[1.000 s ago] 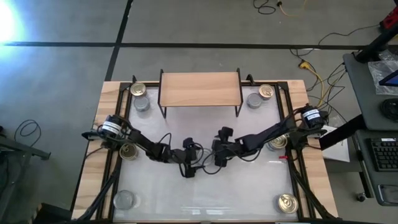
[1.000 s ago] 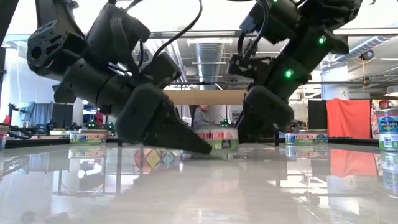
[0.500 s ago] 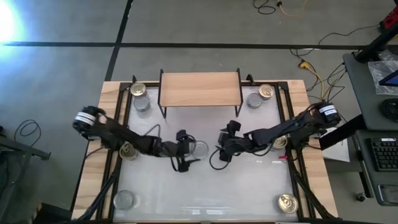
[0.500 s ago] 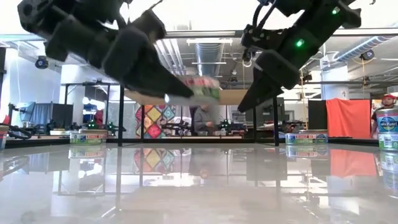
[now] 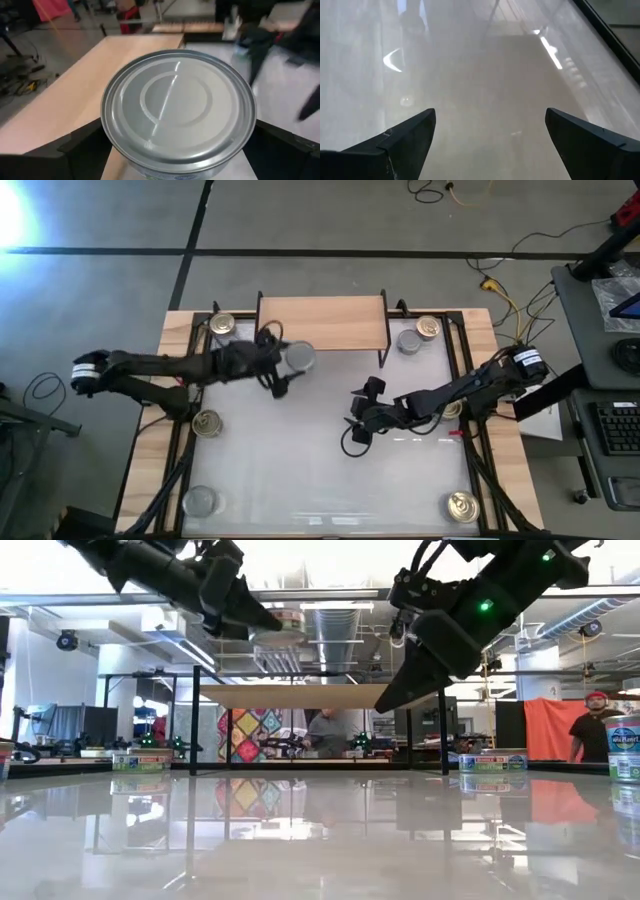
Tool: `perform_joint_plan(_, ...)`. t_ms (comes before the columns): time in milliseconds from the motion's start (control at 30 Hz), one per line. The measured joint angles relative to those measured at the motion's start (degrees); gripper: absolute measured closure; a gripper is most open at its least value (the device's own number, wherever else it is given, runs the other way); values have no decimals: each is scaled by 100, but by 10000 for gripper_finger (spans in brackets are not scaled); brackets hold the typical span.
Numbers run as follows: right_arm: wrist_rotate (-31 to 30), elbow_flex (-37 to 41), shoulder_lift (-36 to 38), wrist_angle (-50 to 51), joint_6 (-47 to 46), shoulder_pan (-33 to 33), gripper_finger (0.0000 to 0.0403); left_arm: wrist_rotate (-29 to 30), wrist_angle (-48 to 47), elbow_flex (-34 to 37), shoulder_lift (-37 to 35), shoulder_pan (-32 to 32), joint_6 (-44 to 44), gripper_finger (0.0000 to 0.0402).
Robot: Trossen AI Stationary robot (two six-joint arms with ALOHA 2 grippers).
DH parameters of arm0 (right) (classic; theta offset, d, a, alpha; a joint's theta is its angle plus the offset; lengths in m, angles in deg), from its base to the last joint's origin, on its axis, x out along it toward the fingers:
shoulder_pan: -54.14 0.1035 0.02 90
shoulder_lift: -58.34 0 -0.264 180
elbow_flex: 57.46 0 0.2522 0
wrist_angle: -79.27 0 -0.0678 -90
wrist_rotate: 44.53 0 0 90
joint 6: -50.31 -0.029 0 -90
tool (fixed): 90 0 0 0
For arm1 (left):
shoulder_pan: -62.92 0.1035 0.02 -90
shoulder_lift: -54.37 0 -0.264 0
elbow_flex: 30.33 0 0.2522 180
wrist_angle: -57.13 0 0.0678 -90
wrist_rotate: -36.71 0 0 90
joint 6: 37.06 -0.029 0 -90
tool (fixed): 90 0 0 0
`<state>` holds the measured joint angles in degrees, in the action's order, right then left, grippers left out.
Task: Stack canned seafood by type on shelf
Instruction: Put the green tuna can on the shelf
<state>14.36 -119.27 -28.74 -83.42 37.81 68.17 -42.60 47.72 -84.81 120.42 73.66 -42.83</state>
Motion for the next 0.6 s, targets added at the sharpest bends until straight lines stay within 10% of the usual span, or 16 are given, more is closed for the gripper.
perform_joint_plan(600,2,-11,-2,-1,-613,274,35,-2195,-2714,-2252,1204,2165,-1998,33)
